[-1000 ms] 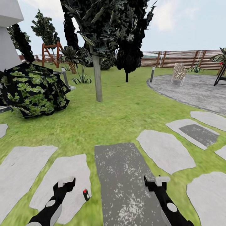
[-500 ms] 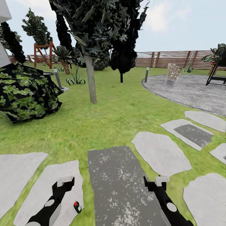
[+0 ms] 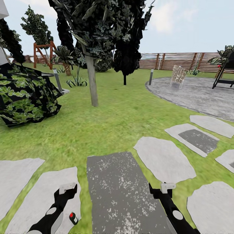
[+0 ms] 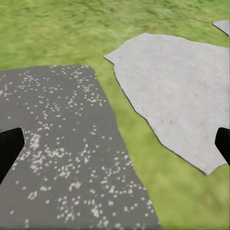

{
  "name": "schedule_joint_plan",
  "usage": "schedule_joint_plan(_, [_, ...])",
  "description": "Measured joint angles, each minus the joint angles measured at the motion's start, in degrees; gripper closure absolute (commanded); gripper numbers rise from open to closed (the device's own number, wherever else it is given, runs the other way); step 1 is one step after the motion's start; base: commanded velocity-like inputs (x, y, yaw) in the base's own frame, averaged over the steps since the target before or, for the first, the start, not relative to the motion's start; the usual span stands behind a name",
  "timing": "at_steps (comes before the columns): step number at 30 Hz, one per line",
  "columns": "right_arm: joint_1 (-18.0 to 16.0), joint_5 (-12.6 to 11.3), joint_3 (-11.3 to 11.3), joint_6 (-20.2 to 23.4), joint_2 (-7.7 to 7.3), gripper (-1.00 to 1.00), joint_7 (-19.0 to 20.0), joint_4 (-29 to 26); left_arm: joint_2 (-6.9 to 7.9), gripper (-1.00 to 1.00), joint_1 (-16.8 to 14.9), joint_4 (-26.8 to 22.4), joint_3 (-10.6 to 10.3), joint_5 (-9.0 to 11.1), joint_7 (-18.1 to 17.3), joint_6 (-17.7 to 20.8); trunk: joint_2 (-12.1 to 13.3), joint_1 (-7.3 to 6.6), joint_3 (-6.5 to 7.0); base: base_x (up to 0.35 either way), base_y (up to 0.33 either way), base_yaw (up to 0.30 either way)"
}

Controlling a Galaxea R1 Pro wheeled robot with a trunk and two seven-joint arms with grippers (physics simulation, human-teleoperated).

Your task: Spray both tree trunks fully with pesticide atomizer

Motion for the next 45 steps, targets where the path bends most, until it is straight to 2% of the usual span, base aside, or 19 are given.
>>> schedule_joint_plan(33, [0.0, 0.0, -0.1, 0.0, -0.09, -1.0, 0.0, 0.2, 0.12, -1.0, 0.0, 0.3, 0.0, 0.0, 0.0, 0.0, -13.2, 7.25, -6.02, 0.0, 0.0, 0.0])
schedule_joint_plan(45, [0.0, 0.0, -0.1, 0.1, -0.09, -1.0, 0.0, 0.3, 0.35, -1.0, 0.0, 0.3, 0.4, 0.1, 0.2, -0.2, -13.4, 7.57, -8.72, 0.0, 0.0, 0.02])
